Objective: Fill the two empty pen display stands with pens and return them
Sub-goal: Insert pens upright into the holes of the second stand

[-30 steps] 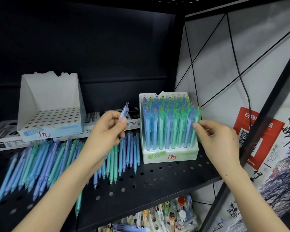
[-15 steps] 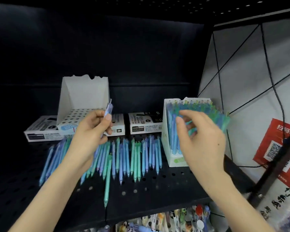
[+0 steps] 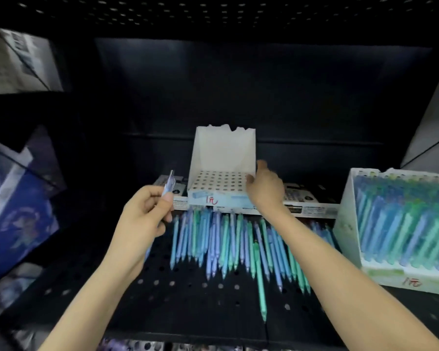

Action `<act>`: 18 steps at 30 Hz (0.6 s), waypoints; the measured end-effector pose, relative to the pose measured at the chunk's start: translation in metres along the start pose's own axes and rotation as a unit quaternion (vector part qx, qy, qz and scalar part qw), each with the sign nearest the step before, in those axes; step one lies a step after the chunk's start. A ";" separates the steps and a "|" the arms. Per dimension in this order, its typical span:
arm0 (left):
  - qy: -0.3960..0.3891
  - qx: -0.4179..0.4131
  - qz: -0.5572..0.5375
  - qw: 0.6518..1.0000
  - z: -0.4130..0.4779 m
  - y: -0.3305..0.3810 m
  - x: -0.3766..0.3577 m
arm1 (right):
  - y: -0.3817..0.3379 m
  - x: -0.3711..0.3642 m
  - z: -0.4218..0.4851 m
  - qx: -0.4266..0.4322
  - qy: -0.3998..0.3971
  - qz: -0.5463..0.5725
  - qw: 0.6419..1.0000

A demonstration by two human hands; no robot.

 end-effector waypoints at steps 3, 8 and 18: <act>0.019 -0.001 0.000 1.000 -0.002 0.001 0.030 | -0.009 0.006 -0.002 0.039 0.038 -0.043 0.998; 0.048 -0.022 -0.021 0.998 -0.022 0.023 0.073 | -0.054 0.036 -0.041 0.118 0.063 0.086 0.987; 0.063 -0.058 -0.045 0.995 -0.071 0.063 0.121 | -0.178 -0.019 -0.139 0.249 -0.093 0.223 0.938</act>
Point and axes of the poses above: each hand's wrist, its own z-axis towards the middle knuckle, its own x-axis out of the back of the hand, y = z × x, the point moved 10 cm from there along z, towards the middle knuckle, and after that the axes turned 2 degrees about -z, right-handed, at the moved point
